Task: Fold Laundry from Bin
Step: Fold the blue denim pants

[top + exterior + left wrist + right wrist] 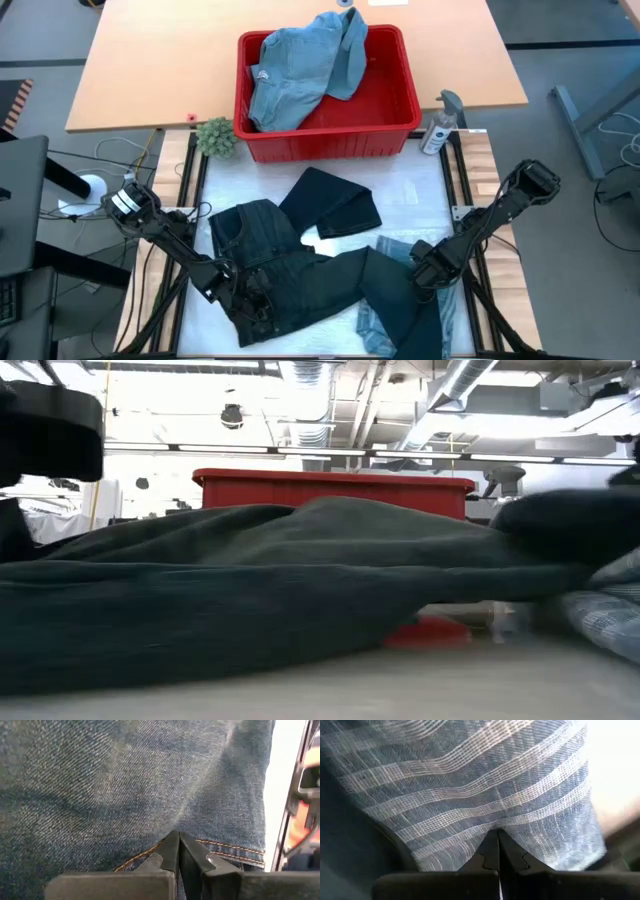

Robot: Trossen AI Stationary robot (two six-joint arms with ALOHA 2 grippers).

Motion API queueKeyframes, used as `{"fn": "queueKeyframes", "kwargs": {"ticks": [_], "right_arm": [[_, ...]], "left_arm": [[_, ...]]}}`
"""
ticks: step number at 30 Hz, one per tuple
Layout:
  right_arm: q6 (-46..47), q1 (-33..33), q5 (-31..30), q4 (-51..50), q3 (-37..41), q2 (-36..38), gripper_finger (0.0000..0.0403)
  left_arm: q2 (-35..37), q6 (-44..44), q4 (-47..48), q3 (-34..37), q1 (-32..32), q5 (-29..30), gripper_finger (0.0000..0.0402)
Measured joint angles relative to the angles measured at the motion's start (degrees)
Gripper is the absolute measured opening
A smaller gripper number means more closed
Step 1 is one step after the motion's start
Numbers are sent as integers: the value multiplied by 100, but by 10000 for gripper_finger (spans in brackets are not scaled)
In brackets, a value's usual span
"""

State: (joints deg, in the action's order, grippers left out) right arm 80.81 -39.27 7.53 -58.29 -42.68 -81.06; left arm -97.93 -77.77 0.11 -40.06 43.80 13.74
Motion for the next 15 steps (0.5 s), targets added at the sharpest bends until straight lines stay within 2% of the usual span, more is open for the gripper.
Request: {"fn": "queueKeyframes", "kwargs": {"ticks": [8, 11, 15], "right_arm": [[190, -302, 642, -880, 1, -1, 15], [191, -312, 815, -1147, 4, 0, 15], [319, -367, 215, -1352, -265, 64, 15]], "left_arm": [[28, -273, 239, 14, 25, -754, 0], [37, -569, 237, 14, 60, -1320, 0], [179, -624, 461, 14, 204, -1556, 0]]}}
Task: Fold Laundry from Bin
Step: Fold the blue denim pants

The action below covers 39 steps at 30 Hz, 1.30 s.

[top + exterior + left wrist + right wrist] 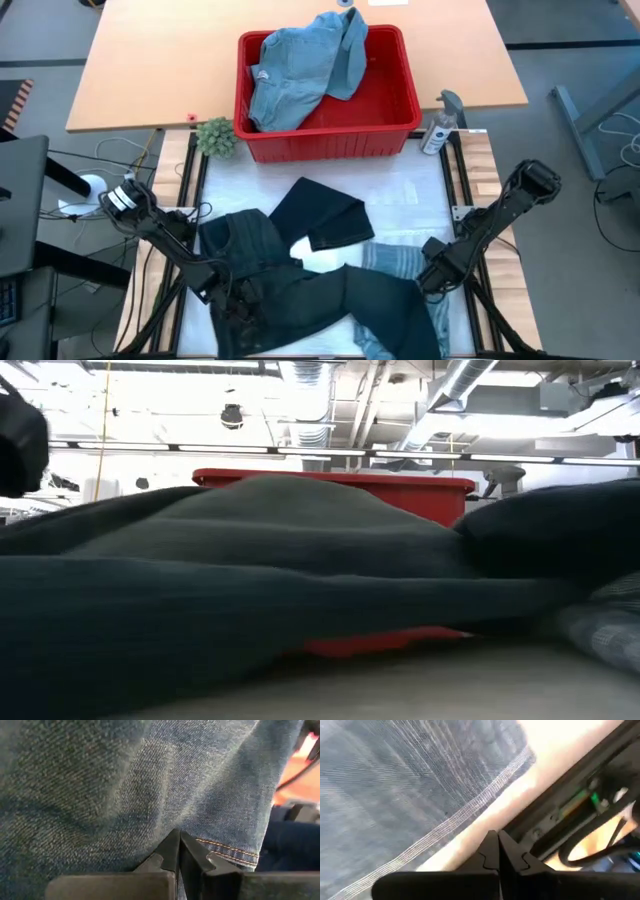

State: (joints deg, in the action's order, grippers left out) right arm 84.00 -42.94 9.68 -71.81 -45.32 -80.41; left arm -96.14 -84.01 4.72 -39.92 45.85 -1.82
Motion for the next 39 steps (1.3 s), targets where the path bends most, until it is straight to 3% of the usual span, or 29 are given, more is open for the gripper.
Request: {"fn": "queueKeyframes", "kwargs": {"ticks": [3, 6, 10, 18, 23, 30, 33, 39], "right_arm": [[249, -17, -728, -271, -454, 148, 15], [445, -33, -1275, 497, -838, 324, 15], [452, -284, -1443, 1887, -859, 195, 15], [1419, -1004, -1415, 1921, -816, -628, 15], [1487, -1032, -659, 2629, -669, -1100, 15], [2246, -1146, 1287, 1899, -667, -1547, 15], [2421, -1243, 1410, 1551, -667, -1406, 15], [2461, -1120, 1211, 712, -667, -976, 15]], "left_arm": [[178, 27, 308, 12, 5, 33, 0], [307, 82, 566, 22, -7, 154, 0], [371, 111, 771, 24, -9, 274, 0], [372, 289, 781, 24, 57, 376, 0], [372, 442, 781, 24, 57, 395, 0], [372, 581, 809, 24, 70, 76, 0], [391, 626, 941, 22, 131, -37, 0], [452, 635, 1274, 11, 371, -935, 0]]}}
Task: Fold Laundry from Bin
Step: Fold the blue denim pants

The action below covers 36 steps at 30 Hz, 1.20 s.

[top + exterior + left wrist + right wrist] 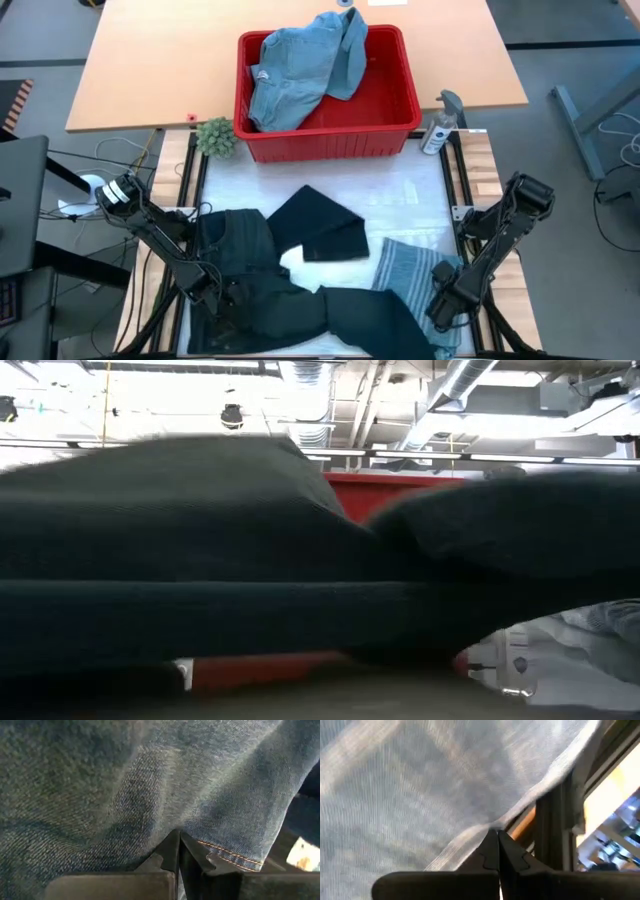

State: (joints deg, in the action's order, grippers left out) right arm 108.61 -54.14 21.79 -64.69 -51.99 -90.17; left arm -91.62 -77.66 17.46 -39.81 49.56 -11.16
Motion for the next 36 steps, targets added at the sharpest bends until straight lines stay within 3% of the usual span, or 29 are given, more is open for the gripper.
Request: {"fn": "queueKeyframes", "kwargs": {"ticks": [7, 10, 15, 19, 22, 28, 33, 36], "right_arm": [[373, 151, -1994, 82, -702, 764, 15], [346, 180, -2290, 388, -942, 724, 15], [109, 180, -2188, 1437, -967, 84, 15], [-172, 202, -1454, 1854, -964, -506, 15], [-229, 202, -663, 1700, -964, -780, 15], [-669, 204, 95, 254, -964, -887, 15], [-1553, 430, 114, -768, -964, -872, 15], [-1518, 531, -579, -640, -1234, -657, 15]], "left_arm": [[210, -31, 200, 37, 15, 155, 0], [225, -18, 343, 37, 17, 158, 0], [228, -67, 359, 35, 33, 230, 0], [230, -88, 353, 35, 33, 269, 0], [230, -52, 352, 34, 33, 288, 0], [230, 83, 353, 35, 26, 192, 0], [230, 115, 353, 35, 26, 135, 0], [228, 146, 353, 35, 21, 63, 0]]}}
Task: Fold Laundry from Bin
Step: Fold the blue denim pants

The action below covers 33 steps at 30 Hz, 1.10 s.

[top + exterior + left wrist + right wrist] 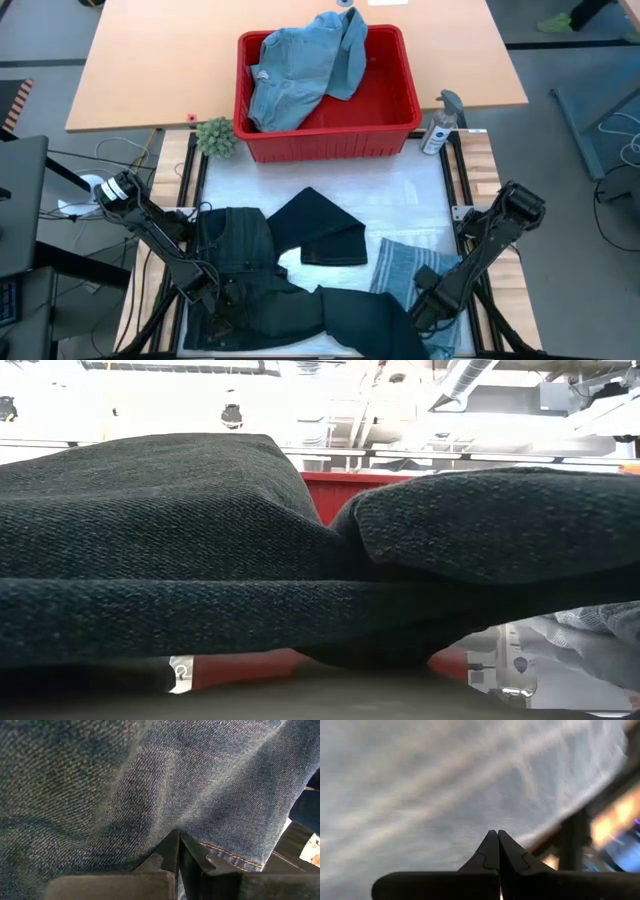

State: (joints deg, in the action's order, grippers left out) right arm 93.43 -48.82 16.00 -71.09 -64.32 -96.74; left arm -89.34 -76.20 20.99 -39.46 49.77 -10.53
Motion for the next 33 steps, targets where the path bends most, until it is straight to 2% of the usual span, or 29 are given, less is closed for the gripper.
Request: {"fn": "queueKeyframes", "kwargs": {"ticks": [4, 7, 11, 15, 23, 28, 33], "right_arm": [[745, 8, -840, 58, -762, 350, 15], [1058, -150, -952, 650, -1049, 398, 15], [1158, -420, -723, 1761, -949, 87, 15], [1401, -636, -398, 1956, -931, -388, 15], [1506, -753, 38, 3133, -939, -1037, 15], [1433, -775, 637, 2805, -937, -1326, 15], [1413, -812, 867, 1838, -937, -1254, 15]], "left_arm": [[0, 13, 0, 0, 1, -19, 0], [0, 13, 0, 0, 1, -17, 0], [0, 13, -5, 0, 1, 12, 0], [0, 44, -43, 2, 6, 25, 0], [0, 249, -81, 11, -7, 21, 0], [0, 307, -83, 13, -16, -47, 0], [-2, 398, -85, 13, -18, -78, 0]]}}
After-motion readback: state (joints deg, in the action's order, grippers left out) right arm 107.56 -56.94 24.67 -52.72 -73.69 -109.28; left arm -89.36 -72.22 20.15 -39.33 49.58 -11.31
